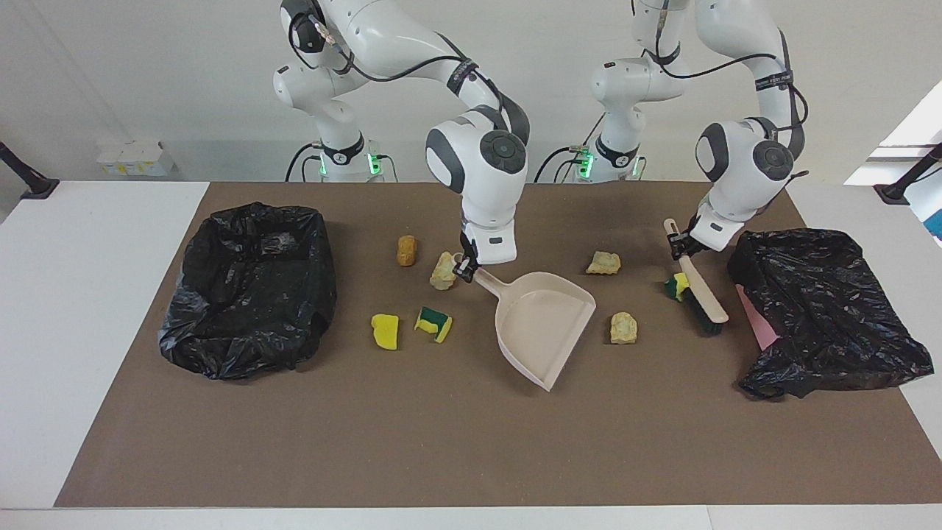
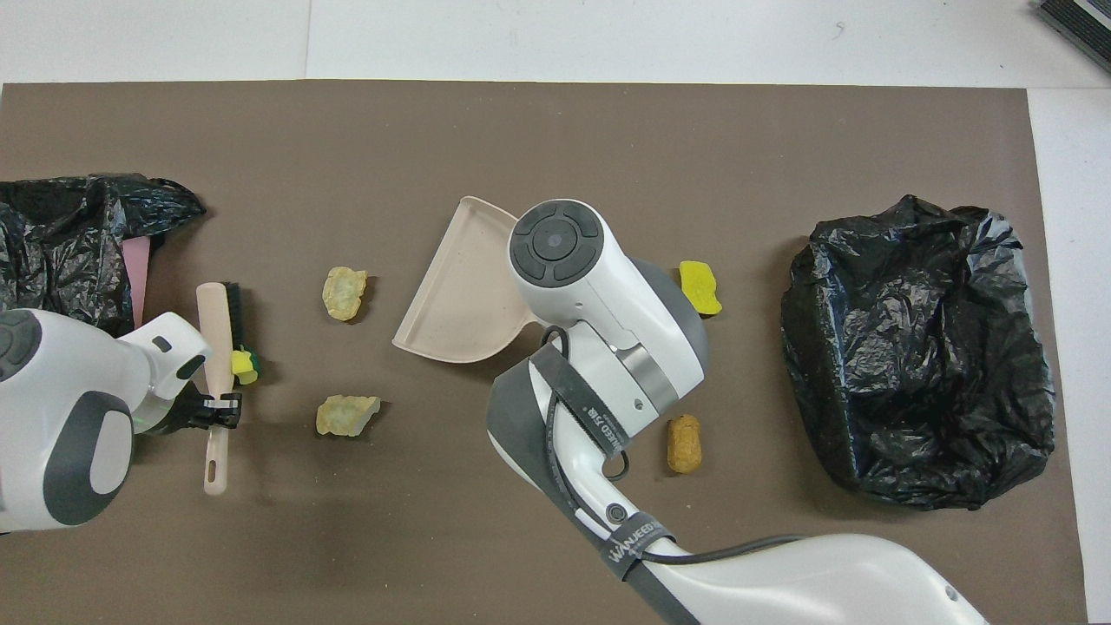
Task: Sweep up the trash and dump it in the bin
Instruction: 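Sweep the sponge pieces toward the dustpan with the left gripper's brush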
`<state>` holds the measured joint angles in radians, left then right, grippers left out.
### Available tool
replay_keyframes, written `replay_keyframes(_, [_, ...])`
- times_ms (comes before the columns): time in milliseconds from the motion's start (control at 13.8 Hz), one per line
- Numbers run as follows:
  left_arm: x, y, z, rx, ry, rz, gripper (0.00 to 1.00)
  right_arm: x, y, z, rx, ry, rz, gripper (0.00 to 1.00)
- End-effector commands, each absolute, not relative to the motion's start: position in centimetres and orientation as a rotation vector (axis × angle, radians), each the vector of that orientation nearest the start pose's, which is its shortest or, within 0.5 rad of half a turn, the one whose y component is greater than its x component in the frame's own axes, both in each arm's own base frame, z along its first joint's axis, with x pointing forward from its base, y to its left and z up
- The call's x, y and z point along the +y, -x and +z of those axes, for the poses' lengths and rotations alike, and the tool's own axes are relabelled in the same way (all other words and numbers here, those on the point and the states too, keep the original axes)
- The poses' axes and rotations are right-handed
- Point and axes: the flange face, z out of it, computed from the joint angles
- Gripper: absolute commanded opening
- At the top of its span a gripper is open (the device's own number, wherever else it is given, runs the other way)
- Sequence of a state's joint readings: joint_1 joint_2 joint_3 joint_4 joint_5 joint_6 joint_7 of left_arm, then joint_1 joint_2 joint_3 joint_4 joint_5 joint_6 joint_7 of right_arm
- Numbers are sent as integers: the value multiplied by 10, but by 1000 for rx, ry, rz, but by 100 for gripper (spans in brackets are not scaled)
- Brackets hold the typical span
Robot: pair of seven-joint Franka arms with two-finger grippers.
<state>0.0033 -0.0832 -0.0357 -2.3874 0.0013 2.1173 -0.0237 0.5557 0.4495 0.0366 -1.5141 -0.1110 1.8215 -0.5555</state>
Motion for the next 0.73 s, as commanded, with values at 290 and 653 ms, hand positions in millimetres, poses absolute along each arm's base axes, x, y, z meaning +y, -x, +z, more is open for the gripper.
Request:
replay_keyframes(290, [-112,-446,340,314,3080,351,0,338,-551,383,-2227,2443,333,0])
replay_keyframes(653, [-169,-461,346,482,3077,326,0,336,-546,368,-2393,2311,315,0])
